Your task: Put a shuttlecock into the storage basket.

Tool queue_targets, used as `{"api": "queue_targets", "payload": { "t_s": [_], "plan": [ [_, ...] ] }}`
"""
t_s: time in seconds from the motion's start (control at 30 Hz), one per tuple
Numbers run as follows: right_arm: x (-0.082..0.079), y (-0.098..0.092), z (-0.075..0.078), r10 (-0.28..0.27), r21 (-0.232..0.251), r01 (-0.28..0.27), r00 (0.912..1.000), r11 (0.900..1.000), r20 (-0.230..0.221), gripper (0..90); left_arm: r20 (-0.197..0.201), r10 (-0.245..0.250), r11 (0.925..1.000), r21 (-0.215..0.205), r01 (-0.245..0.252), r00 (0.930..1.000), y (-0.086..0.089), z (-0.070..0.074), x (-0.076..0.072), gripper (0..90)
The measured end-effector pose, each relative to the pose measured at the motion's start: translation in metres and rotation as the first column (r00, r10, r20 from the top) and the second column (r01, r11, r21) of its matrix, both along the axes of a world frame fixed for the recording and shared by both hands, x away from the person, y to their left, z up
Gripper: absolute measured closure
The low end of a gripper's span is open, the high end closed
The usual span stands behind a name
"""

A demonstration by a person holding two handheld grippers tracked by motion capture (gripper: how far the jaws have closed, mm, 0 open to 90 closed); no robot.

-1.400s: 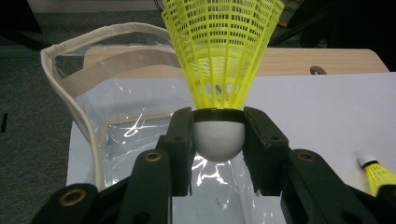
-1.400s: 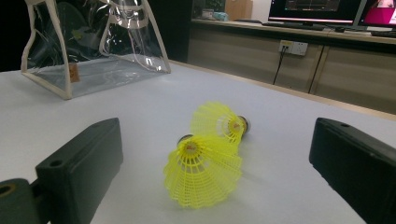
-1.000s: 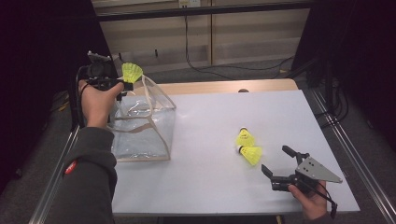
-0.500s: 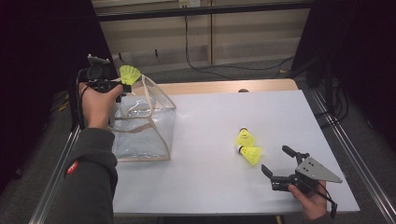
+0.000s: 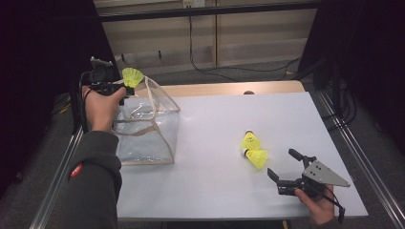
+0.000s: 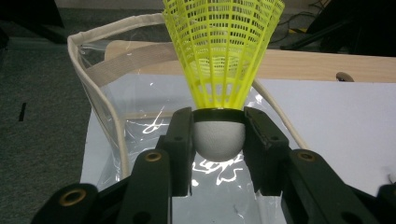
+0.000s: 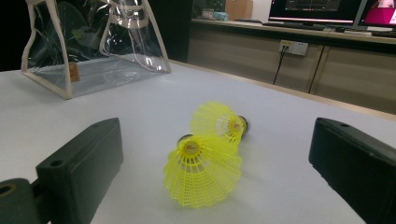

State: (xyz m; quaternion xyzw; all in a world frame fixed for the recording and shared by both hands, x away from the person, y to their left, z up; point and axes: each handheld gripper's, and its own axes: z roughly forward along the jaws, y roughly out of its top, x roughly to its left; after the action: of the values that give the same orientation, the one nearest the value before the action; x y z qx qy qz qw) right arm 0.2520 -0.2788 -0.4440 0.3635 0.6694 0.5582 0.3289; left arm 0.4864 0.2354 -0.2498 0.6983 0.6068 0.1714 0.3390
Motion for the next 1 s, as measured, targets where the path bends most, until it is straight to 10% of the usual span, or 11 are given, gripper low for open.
{"api": "queue_targets", "payload": {
  "t_s": [1.0],
  "plan": [
    [-0.0004, 0.0000, 0.0002, -0.001, -0.001, 0.001, 1.0000, 1.000, 0.000, 2.8, 0.002, 0.025, 0.9996, 0.015, -0.025, 0.9997, -0.0002, -0.0095, 0.0029, 64.9]
  ]
}}
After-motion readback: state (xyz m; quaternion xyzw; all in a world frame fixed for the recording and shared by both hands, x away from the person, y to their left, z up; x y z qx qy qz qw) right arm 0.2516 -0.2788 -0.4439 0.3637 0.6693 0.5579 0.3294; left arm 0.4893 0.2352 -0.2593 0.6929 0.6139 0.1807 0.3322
